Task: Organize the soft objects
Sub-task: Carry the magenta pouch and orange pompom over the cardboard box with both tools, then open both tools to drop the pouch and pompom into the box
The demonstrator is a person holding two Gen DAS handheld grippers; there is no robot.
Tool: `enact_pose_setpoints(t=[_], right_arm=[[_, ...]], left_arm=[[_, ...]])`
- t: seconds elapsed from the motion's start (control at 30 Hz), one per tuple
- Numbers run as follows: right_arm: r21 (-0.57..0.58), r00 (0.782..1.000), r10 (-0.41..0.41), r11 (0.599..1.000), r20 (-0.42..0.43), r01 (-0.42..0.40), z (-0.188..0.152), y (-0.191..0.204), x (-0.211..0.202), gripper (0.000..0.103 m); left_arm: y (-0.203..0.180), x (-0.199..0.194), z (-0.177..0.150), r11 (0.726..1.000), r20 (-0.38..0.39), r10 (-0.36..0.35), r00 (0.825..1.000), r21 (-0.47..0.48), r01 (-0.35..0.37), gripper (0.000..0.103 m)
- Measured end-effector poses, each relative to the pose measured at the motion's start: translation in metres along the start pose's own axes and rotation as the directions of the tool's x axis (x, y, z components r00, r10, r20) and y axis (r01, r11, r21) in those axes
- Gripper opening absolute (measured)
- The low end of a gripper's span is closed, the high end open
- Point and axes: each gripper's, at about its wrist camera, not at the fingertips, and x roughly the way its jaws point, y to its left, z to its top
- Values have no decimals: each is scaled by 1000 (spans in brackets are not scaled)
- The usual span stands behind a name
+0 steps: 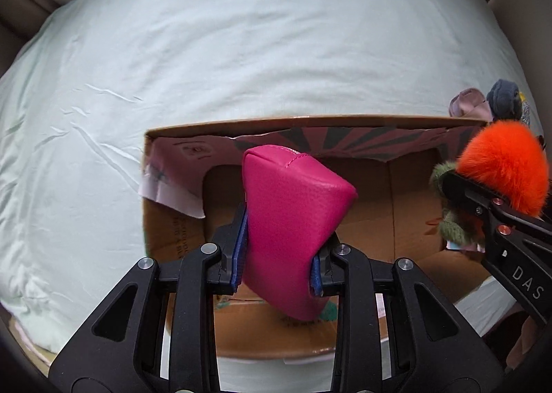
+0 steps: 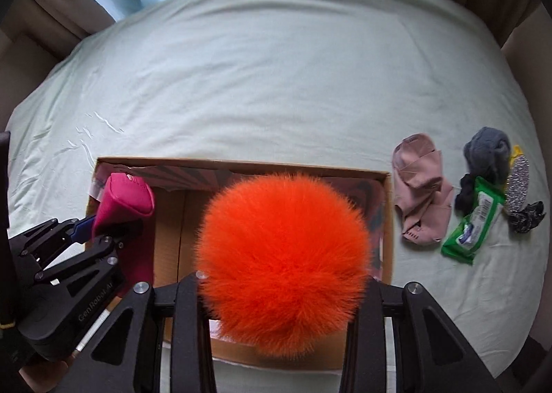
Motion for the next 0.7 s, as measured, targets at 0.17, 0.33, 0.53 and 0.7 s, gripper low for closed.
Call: enact_pose_setpoints(t=[0.17, 0.33, 0.53, 0.7], right_arm=[[32, 994, 38, 999, -106, -35, 15, 0, 35, 33], [73, 979, 86, 995, -186, -73, 20, 1, 56, 33], [129, 971, 115, 988, -211, -89, 20, -2, 67, 102], [127, 972, 105, 989, -212, -79, 16, -2, 66, 102]], left_arm=[[-1, 21, 10, 1000, -54, 3, 999, 2, -3, 26], [-7, 27, 12, 999, -83, 4, 997, 51, 1, 38], [-7, 15, 8, 992, -43, -16, 999, 128, 21, 103], [2, 8, 9, 995, -27, -29, 999, 98, 31, 103]])
